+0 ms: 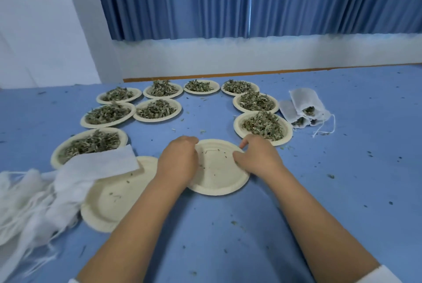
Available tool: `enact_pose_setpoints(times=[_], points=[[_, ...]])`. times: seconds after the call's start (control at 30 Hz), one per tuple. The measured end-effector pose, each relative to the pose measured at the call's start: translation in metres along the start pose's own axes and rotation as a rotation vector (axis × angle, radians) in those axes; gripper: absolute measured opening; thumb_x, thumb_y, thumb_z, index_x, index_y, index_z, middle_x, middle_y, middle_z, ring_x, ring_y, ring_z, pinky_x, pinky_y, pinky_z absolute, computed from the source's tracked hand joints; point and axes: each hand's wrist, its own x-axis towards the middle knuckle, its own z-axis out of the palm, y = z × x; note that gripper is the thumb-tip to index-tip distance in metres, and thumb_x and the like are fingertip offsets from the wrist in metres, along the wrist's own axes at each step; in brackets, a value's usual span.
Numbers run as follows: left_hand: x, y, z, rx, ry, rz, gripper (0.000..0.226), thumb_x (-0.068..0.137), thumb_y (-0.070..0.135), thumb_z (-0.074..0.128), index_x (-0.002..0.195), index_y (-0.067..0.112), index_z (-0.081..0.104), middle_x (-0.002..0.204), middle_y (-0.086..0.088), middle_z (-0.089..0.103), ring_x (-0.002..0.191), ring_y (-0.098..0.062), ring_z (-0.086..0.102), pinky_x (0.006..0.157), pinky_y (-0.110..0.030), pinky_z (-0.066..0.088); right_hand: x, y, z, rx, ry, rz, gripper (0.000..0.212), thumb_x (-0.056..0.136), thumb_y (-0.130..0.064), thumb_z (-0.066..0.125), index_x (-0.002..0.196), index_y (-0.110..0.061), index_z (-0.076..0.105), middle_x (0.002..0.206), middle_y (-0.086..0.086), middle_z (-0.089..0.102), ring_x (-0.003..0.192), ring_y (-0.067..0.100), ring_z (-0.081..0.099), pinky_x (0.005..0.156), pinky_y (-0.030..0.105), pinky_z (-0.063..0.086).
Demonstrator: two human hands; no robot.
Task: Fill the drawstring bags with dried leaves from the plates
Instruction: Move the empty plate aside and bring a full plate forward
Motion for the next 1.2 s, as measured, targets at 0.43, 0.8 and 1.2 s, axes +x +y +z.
enact_pose_setpoints(times=[0.43,0.8,1.2], points=[[-0.012,-0.012,-0.024,-0.236,0.068,-0.101,0.031,0.094,0.004,0.046,0.119,0.004,0.063,0.118,-0.013,0.066,0.111,-0.03,0.058,0.092,-0.038,0.046,0.003,-0.015,0.002,0.202,0.042,0.038,0.022,0.083,-0.008,0.051,0.061,-0.011,0.046,0.063,0.009,0.036,0.061,0.019,0.032,0.054,0.029,0.026],[-0.018,-0.095,-0.083,-0.065,0.023,-0.273,0.045,0.092,0.007,0.054,0.137,0.016,0.054,0.139,-0.005,0.056,0.129,-0.025,0.049,0.1,-0.036,0.04,-0.008,-0.076,0.035,0.302,-0.156,-0.08,0.022,0.086,-0.015,0.055,0.088,0.004,0.067,0.07,0.007,0.051,0.065,0.013,0.044,0.053,0.022,0.035],[-0.024,-0.121,-0.085,-0.045,-0.071,-0.215,0.015,0.092,0.004,0.051,0.082,0.013,0.057,0.086,-0.02,0.051,0.084,-0.031,0.053,0.072,-0.038,0.039,-0.016,-0.123,0.07,0.318,-0.243,-0.187,0.009,0.086,-0.029,0.061,0.078,-0.033,0.062,0.071,-0.015,0.059,0.068,0.0,0.055,0.061,0.018,0.041]])
